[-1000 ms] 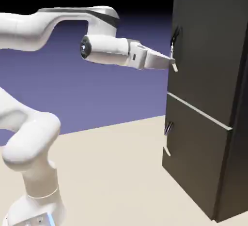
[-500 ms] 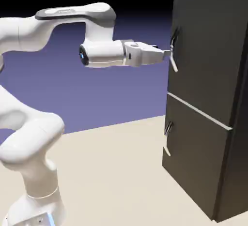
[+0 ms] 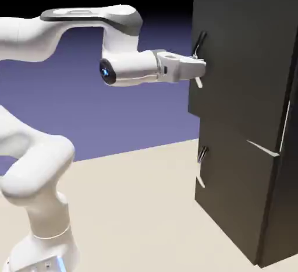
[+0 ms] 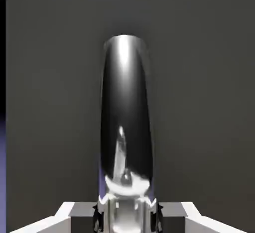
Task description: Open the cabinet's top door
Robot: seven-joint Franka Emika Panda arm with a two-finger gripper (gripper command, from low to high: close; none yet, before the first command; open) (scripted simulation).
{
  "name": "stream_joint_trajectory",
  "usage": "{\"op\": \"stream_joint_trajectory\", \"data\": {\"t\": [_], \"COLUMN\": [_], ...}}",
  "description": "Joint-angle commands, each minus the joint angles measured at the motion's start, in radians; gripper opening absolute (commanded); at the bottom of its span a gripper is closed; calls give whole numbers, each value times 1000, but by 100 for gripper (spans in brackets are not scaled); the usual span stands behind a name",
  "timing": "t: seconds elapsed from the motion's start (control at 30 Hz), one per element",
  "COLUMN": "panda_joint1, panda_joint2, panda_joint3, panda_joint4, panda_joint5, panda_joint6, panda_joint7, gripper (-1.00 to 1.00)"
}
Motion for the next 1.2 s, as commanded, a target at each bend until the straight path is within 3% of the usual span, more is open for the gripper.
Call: {"op": "stream_joint_trajectory", "data": {"t": [0.0,0.3,0.57,0.83,1.17], "panda_joint1": [23,118,117,163,378], "panda_joint2": [-16,-148,-155,-31,226], "panda_joint3": [-36,-357,-647,-937,-1300], "panda_joint4": [-23,-169,-171,-44,261], "panda_joint5": [-43,-433,-746,-1006,-1209], "panda_joint6": [-27,-321,-629,-956,-1373], "panda_joint7": [18,145,180,156,87], "gripper": [-100,-100,-100,-100,-100]}}
